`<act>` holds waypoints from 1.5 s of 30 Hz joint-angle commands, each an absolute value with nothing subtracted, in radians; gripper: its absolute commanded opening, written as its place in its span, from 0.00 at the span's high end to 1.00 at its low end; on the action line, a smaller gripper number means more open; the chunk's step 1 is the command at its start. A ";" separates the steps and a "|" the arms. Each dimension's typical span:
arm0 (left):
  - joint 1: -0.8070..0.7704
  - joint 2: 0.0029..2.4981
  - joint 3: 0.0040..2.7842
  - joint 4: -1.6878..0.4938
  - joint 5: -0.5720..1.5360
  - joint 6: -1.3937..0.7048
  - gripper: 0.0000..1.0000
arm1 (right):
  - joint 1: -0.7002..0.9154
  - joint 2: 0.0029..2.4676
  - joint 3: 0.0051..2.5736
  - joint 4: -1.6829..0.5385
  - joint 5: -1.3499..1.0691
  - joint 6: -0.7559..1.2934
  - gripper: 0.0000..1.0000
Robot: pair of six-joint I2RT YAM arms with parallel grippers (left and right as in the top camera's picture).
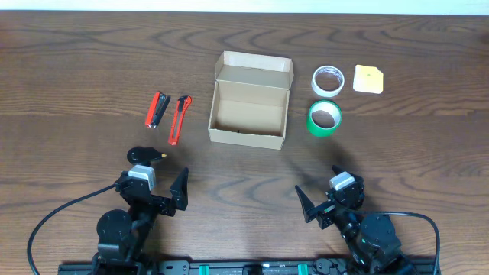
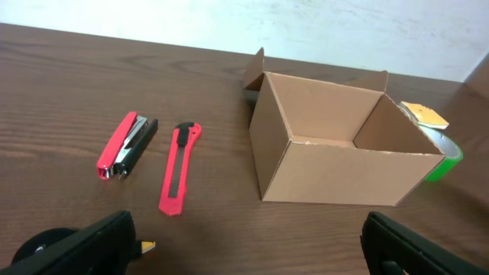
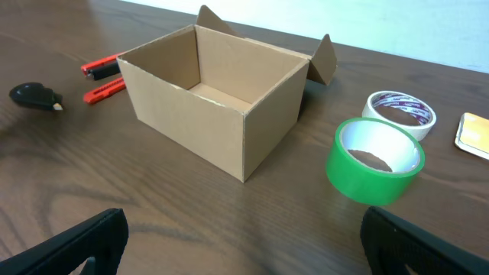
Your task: Pack container
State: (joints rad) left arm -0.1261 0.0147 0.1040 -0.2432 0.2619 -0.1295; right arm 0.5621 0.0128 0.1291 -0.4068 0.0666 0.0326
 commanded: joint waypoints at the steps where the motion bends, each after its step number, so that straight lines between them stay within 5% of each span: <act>1: -0.122 0.006 0.079 -0.250 0.255 -0.115 0.05 | 0.573 0.007 0.119 -0.407 0.071 0.021 0.01; 7: -0.122 0.006 0.079 -0.250 0.255 -0.115 0.05 | 0.572 0.007 0.119 -0.406 0.071 0.079 0.01; 14: -0.122 0.006 0.079 -0.250 0.255 -0.115 0.05 | 0.572 0.007 0.119 -0.408 0.047 0.788 0.01; 20: -0.122 0.006 0.079 -0.249 0.255 -0.115 0.05 | 0.570 0.007 0.119 -0.350 0.053 1.019 0.01; 26: -0.122 0.006 0.079 -0.250 0.255 -0.115 0.04 | 0.563 0.060 0.213 -0.218 0.039 0.871 0.01; 35: -0.122 0.006 0.079 -0.250 0.255 -0.115 0.05 | 0.427 0.546 0.717 -0.588 0.125 0.648 0.01; 45: -0.122 0.006 0.079 -0.250 0.254 -0.115 0.04 | 0.170 1.195 1.152 -0.888 0.121 0.618 0.01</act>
State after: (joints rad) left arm -0.1261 0.0147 0.1040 -0.2428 0.2619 -0.1295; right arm 0.2249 1.0733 1.0744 -0.8543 0.1135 0.6586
